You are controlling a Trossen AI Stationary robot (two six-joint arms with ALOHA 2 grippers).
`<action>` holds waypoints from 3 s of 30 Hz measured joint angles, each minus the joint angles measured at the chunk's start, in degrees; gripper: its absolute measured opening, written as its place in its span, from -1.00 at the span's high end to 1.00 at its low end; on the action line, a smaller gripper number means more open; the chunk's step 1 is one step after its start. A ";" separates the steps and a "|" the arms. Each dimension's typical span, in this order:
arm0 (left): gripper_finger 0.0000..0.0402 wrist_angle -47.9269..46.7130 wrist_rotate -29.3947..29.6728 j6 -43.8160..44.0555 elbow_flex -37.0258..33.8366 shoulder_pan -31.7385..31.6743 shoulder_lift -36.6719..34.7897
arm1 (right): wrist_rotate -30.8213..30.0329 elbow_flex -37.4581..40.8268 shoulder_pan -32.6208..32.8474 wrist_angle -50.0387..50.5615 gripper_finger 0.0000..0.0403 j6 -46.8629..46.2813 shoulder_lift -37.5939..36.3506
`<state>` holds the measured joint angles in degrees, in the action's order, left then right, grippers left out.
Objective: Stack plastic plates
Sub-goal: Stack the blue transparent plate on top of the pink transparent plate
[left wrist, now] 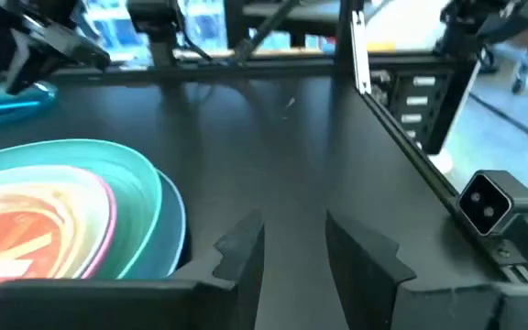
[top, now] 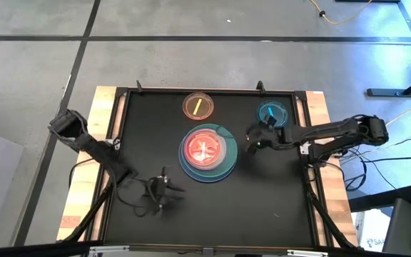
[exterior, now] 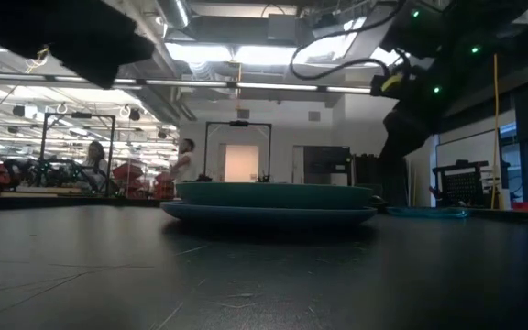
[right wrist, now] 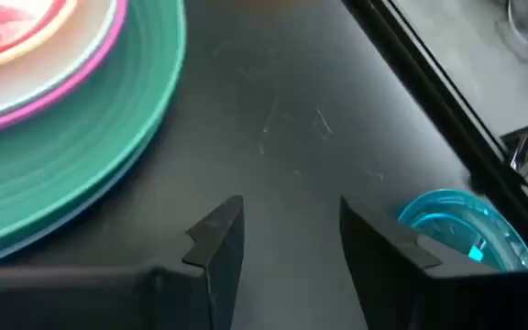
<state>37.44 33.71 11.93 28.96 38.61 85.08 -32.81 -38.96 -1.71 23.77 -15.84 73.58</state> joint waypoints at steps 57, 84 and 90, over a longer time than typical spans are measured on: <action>0.44 8.43 8.79 5.94 -5.24 2.64 0.02 | 14.00 13.78 -21.73 -20.91 0.98 7.54 2.35; 0.44 8.51 8.79 5.55 -5.26 1.79 0.04 | 12.50 1.33 14.48 -33.23 1.00 13.72 1.31; 0.44 8.50 8.79 5.57 -5.26 1.79 0.04 | 13.60 1.33 18.58 -37.75 1.00 16.25 2.15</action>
<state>45.94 42.50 17.50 23.70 40.40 85.12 -19.21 -37.63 16.87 -13.98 0.41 75.73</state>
